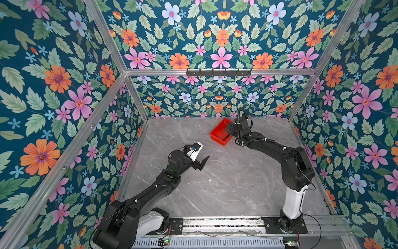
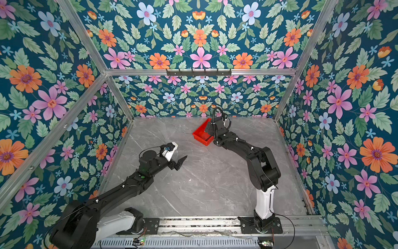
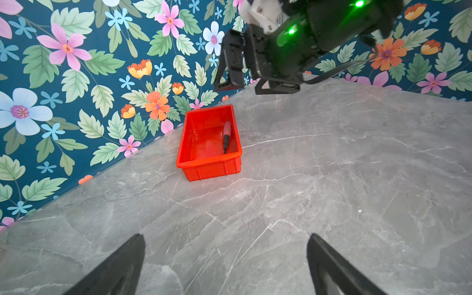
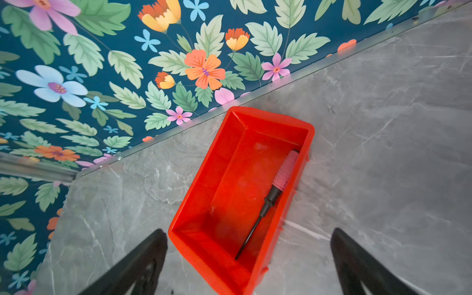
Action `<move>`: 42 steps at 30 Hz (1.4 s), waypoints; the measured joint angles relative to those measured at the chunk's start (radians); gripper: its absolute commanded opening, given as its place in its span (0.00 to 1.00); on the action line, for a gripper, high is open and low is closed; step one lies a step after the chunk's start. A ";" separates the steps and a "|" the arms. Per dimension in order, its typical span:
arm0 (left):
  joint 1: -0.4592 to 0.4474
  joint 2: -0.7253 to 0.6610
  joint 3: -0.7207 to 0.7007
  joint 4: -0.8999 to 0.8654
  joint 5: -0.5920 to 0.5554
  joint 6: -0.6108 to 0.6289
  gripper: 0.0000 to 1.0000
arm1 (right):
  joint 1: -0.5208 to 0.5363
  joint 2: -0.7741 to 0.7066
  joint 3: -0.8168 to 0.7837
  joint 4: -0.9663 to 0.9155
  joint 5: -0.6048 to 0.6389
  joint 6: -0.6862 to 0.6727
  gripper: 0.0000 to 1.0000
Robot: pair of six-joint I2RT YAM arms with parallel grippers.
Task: Put the screwdriver in the bin
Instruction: Place the screwdriver into the bin, then reset both arms
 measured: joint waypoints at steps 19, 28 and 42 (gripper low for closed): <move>0.200 0.061 -0.090 0.180 -0.163 -0.035 1.00 | -0.093 -0.548 -0.687 0.345 -0.013 -0.343 0.99; 0.351 0.140 -0.153 0.310 -0.280 -0.102 1.00 | -0.294 -0.776 -0.897 0.358 -0.041 -0.466 0.99; 0.468 0.257 -0.213 0.471 -0.393 -0.151 1.00 | -0.477 -0.670 -1.023 0.516 -0.086 -0.568 0.99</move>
